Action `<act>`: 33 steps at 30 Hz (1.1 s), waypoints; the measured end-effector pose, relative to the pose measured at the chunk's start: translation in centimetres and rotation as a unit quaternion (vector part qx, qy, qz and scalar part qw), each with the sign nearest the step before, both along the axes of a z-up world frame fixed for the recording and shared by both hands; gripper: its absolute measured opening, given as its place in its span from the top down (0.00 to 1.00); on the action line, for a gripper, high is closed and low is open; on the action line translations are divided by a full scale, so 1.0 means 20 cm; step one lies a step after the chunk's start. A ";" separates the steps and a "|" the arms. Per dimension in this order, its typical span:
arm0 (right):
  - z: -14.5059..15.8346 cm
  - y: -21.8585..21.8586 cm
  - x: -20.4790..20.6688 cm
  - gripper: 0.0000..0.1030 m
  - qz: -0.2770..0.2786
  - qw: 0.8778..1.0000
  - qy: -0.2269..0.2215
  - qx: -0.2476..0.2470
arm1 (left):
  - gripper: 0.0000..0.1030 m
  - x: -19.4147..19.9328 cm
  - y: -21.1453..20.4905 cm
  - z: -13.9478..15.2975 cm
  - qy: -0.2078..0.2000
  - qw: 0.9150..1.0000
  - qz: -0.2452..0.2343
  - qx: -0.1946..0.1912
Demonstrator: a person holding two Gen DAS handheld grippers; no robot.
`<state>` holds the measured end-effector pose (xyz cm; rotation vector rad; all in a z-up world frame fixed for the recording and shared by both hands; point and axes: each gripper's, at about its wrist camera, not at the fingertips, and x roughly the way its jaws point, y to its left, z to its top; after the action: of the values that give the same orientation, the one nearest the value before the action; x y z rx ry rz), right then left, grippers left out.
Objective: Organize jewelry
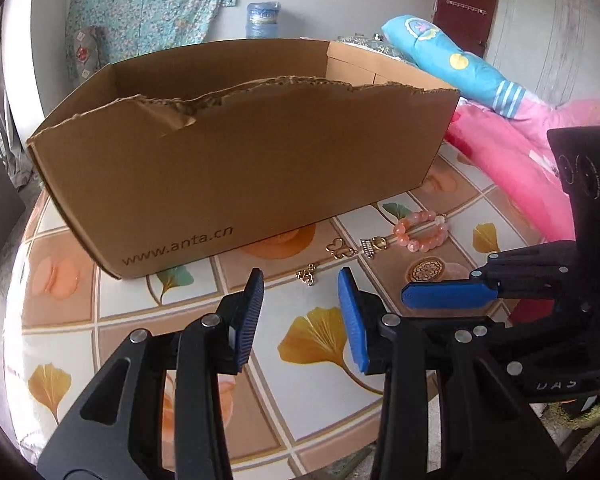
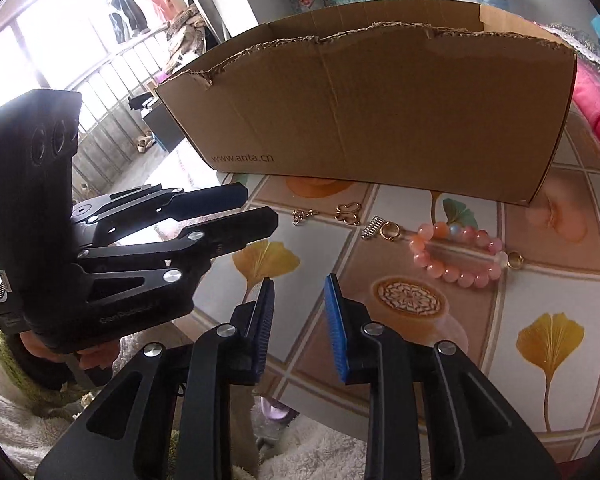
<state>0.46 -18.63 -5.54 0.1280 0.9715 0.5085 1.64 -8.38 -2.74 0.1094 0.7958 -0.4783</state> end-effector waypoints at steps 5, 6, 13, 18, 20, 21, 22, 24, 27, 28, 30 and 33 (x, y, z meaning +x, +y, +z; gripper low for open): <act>-0.03 -0.05 0.00 0.75 -0.008 1.000 0.005 0.012 | 0.75 0.05 -0.07 -0.04 0.003 0.999 -0.013 0.034; -0.04 -0.06 0.00 0.75 -0.009 1.000 0.006 0.020 | 0.76 0.05 -0.08 -0.05 0.006 0.999 -0.015 0.040; -0.07 -0.11 0.02 0.75 -0.008 0.999 0.010 0.044 | 0.90 0.07 -0.12 -0.06 0.005 0.997 -0.030 0.073; -0.08 -0.14 0.01 0.75 -0.009 0.998 0.011 0.059 | 0.97 0.07 -0.16 -0.06 -0.003 0.995 -0.046 0.092; -0.09 -0.15 0.00 0.75 -0.010 0.998 0.011 0.064 | 0.99 0.07 -0.16 -0.06 -0.002 0.995 -0.046 0.093; -0.09 -0.14 0.01 0.75 -0.011 0.998 0.011 0.066 | 0.99 0.07 -0.16 -0.06 -0.001 0.995 -0.045 0.092; -0.09 -0.14 0.01 0.75 -0.011 0.998 0.012 0.068 | 0.99 0.07 -0.16 -0.05 0.000 0.995 -0.043 0.088; -0.08 -0.15 0.00 0.75 -0.012 0.998 0.012 0.068 | 1.00 0.07 -0.13 -0.03 0.001 0.997 -0.037 0.071; -0.08 -0.15 0.00 0.75 -0.014 0.998 0.011 0.066 | 1.00 0.06 -0.09 0.01 0.003 0.998 -0.029 0.049; -0.08 -0.16 -0.01 0.75 -0.014 0.998 0.011 0.066 | 1.00 0.05 -0.07 0.02 0.001 0.999 -0.026 0.046; -0.07 -0.18 -0.01 0.75 -0.014 0.998 0.012 0.065 | 1.00 0.03 -0.05 0.04 -0.004 0.999 -0.017 0.040; -0.06 -0.18 -0.02 0.75 -0.017 0.998 0.012 0.059 | 0.99 0.00 0.00 0.07 -0.009 0.999 -0.001 0.035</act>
<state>0.14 -22.24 -6.79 0.2568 0.9622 0.5335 1.70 -8.43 -1.39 0.1796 0.7952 -0.4505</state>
